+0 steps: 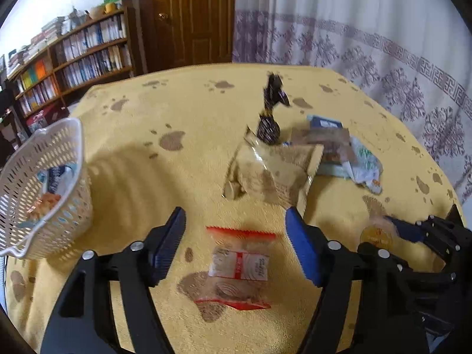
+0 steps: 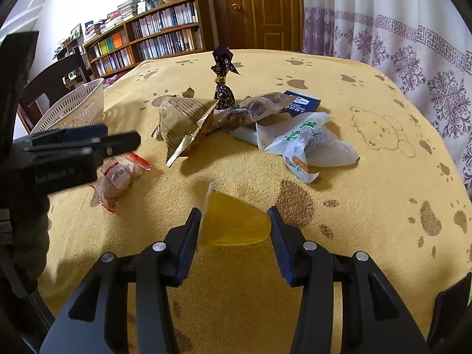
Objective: Organize snacks
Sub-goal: 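Lift the wrapped bun with the left gripper, carry it into the basket, release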
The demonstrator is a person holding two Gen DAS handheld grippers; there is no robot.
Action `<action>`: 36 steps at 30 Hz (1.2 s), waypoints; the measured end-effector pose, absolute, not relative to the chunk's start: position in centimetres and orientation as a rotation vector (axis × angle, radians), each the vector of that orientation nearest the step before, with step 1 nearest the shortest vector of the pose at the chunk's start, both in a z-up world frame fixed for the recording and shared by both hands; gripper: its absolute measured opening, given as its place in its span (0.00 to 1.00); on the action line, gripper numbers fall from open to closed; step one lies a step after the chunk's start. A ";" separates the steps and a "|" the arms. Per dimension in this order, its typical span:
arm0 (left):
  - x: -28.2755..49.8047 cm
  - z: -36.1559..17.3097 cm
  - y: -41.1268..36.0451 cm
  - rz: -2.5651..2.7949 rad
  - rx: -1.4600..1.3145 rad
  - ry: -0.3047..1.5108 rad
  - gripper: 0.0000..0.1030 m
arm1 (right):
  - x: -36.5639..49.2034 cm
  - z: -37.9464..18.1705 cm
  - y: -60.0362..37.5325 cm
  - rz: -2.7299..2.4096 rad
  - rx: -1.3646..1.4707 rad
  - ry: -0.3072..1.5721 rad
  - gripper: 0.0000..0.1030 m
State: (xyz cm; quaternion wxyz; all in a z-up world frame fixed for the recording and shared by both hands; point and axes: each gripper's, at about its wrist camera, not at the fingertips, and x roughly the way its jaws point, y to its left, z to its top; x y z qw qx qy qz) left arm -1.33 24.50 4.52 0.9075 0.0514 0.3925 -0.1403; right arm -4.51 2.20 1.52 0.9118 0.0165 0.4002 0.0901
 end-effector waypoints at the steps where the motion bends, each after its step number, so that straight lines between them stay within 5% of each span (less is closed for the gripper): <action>1: -1.3 4.2 24.3 -0.299 0.114 0.821 0.70 | -4.4 1.5 2.1 0.184 0.038 0.826 0.46; 13: -1.5 0.8 23.2 -0.327 0.197 0.899 0.69 | -4.4 2.1 1.4 0.171 0.062 0.808 0.46; 14: -1.6 0.8 23.3 -0.332 0.199 0.893 0.57 | -4.4 2.1 1.4 0.172 0.062 0.808 0.46; 16: -1.9 1.1 23.3 -0.339 0.211 0.883 0.52 | -4.5 2.2 1.4 0.171 0.064 0.805 0.46; 36: -2.7 11.3 31.0 -0.160 0.057 0.623 0.49 | -4.9 3.3 1.0 0.166 0.083 0.771 0.46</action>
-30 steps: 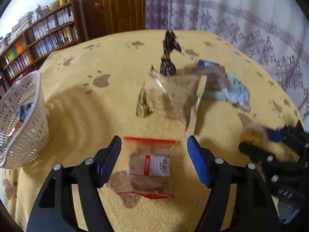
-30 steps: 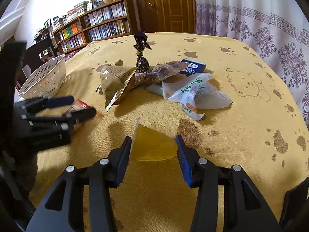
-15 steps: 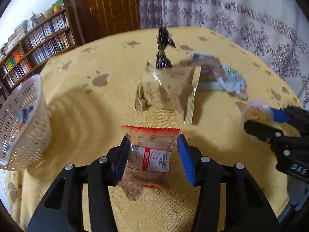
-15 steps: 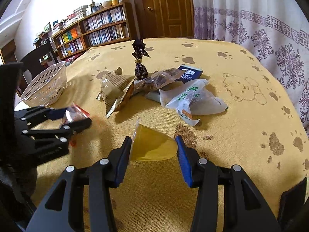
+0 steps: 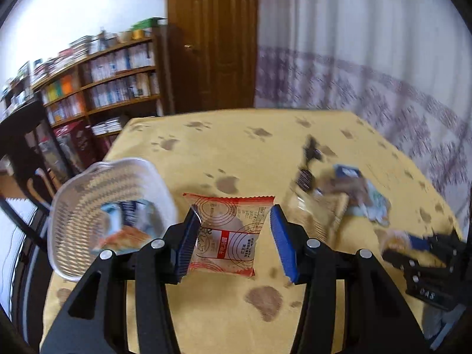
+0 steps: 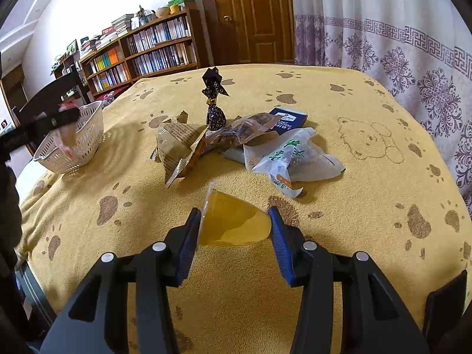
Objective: Organize snacks
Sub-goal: 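Lift the wrapped bun with the left gripper, carry it into the basket, release, then carry the yellow jelly cup into the white basket and open the right gripper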
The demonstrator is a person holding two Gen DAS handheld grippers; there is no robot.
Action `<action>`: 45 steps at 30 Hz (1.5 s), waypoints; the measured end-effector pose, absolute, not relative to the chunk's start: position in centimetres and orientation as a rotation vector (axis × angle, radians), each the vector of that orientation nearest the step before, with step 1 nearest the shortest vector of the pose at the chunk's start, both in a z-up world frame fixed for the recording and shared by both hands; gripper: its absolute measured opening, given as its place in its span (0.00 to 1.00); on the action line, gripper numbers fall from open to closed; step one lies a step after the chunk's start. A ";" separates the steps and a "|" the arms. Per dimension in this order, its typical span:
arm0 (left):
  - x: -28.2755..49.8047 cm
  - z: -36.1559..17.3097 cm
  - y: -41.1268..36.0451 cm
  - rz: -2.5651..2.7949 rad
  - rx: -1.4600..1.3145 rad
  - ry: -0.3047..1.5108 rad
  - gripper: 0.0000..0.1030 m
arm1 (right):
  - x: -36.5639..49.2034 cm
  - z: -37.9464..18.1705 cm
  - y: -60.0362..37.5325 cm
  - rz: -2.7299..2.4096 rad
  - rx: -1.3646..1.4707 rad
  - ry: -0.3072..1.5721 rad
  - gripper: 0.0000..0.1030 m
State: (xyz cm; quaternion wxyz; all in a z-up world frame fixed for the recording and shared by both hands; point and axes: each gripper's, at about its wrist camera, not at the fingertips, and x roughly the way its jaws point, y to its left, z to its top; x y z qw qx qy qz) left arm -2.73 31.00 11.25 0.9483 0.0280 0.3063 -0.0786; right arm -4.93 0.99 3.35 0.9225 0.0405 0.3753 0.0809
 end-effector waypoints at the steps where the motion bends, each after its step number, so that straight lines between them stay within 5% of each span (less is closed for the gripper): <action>1: -2.5 11.7 32.0 -0.138 0.041 0.615 0.49 | -4.9 3.3 1.0 0.166 0.083 0.771 0.46; 14: -0.8 13.5 41.4 0.125 -0.055 0.549 0.51 | -5.1 3.0 1.4 0.164 0.089 0.777 0.46; 18: -0.3 13.3 43.4 0.188 -0.110 0.549 0.80 | -5.2 3.1 1.8 0.165 0.094 0.773 0.46; 24: -1.0 14.2 44.0 0.208 -0.121 0.498 0.93 | -5.4 4.1 2.4 0.178 0.105 0.748 0.46; 45: -3.8 16.9 46.5 0.298 -0.133 0.396 0.97 | 0.3 12.0 16.7 0.489 0.093 0.651 0.46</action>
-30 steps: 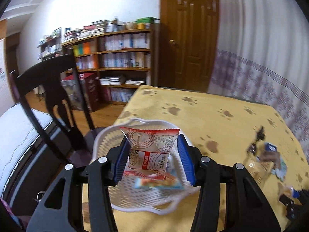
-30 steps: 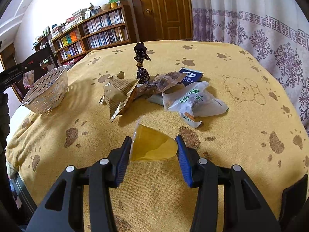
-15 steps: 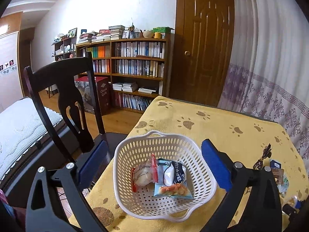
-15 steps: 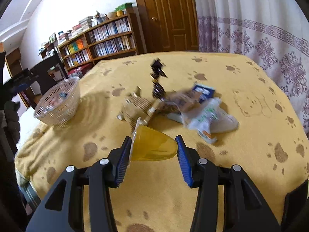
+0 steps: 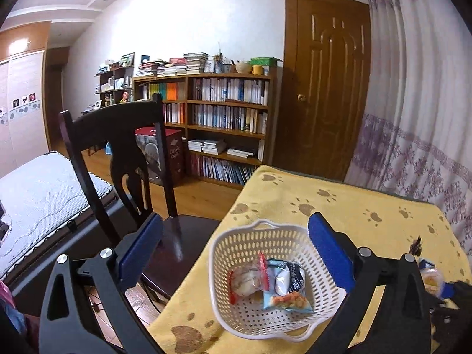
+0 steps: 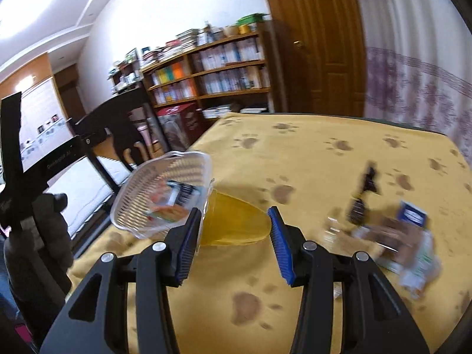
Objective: Organize snacks
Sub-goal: 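Carry the yellow jelly cup into the white basket and open the right gripper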
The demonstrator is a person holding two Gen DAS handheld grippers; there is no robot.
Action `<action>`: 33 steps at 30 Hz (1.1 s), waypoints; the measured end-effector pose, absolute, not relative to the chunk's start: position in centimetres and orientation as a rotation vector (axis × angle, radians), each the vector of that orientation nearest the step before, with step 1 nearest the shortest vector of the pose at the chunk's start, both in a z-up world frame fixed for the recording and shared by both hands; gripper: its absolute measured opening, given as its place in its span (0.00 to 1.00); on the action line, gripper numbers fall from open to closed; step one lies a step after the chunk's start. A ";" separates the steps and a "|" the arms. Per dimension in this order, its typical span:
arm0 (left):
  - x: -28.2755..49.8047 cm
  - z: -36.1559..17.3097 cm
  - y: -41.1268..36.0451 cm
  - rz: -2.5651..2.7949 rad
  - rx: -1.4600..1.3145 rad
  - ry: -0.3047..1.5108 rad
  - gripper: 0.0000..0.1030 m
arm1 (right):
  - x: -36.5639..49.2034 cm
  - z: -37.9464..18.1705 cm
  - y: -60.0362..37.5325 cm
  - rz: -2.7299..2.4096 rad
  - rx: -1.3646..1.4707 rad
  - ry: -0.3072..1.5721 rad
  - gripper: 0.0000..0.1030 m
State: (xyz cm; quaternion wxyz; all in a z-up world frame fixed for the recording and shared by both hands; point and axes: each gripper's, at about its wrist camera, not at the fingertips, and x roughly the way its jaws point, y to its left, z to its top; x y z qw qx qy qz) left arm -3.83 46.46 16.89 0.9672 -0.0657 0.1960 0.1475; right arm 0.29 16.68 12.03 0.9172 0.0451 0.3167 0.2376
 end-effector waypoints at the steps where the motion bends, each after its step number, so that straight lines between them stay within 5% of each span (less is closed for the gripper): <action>1: -3.9 17.0 46.8 0.298 -0.143 0.392 0.97 | 0.7 12.2 17.8 0.505 0.089 0.656 0.46; 18: -4.6 17.9 48.4 0.333 -0.170 0.354 0.97 | 6.1 12.3 28.6 0.556 0.007 0.687 0.46; 22: -4.6 17.8 48.4 0.333 -0.172 0.355 0.97 | 6.5 12.4 28.7 0.554 0.027 0.659 0.69; 33: -4.7 18.0 48.3 0.342 -0.157 0.344 0.97 | 5.8 11.9 27.4 0.541 0.047 0.674 0.69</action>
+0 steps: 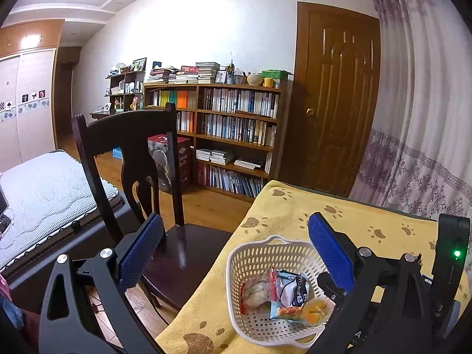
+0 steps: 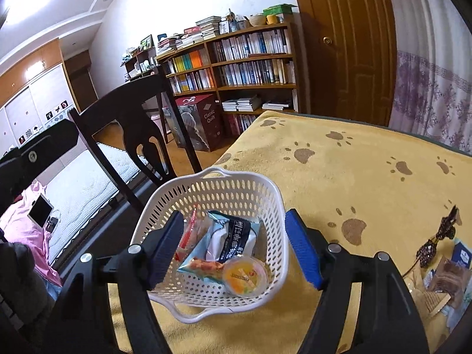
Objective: Organize snacks
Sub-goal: 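Carry the yellow jelly cup into the white basket and open the right gripper, then move the right gripper to the table and grasp the white green-printed plastic bag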
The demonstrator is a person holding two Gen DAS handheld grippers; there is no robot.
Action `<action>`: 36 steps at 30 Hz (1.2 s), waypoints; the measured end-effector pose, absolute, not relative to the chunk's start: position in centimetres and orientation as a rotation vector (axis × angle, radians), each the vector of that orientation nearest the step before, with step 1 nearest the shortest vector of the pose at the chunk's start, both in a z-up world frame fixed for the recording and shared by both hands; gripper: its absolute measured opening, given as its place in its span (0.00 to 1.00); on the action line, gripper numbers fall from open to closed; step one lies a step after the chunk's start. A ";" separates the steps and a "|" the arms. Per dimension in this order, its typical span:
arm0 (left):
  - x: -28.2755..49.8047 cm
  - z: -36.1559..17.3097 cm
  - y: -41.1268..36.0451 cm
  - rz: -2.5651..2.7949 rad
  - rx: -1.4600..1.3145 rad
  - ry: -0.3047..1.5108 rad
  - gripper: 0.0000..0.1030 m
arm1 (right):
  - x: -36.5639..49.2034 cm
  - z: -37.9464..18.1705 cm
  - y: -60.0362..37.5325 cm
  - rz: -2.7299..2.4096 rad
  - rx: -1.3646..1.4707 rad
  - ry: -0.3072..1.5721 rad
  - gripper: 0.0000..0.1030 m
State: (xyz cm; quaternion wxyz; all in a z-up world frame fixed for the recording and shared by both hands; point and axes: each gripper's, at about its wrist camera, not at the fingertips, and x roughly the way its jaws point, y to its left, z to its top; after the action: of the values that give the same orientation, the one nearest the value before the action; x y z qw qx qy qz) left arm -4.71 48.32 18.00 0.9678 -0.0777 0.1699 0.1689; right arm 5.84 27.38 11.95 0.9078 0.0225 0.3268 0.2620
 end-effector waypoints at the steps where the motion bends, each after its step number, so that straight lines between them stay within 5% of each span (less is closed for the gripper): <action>1: -4.7 18.0 48.3 0.346 -0.153 0.342 0.97 | 5.8 11.9 27.3 0.540 0.047 0.675 0.69; 36: -4.8 18.0 44.8 0.322 -0.059 0.344 0.97 | 4.6 9.4 19.4 0.415 0.163 0.711 0.69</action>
State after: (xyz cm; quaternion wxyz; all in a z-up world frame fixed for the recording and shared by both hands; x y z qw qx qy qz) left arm -4.75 44.79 18.01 0.9719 -0.0294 0.1703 0.1597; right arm 4.62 19.41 9.43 0.9133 0.0790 0.3451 0.2015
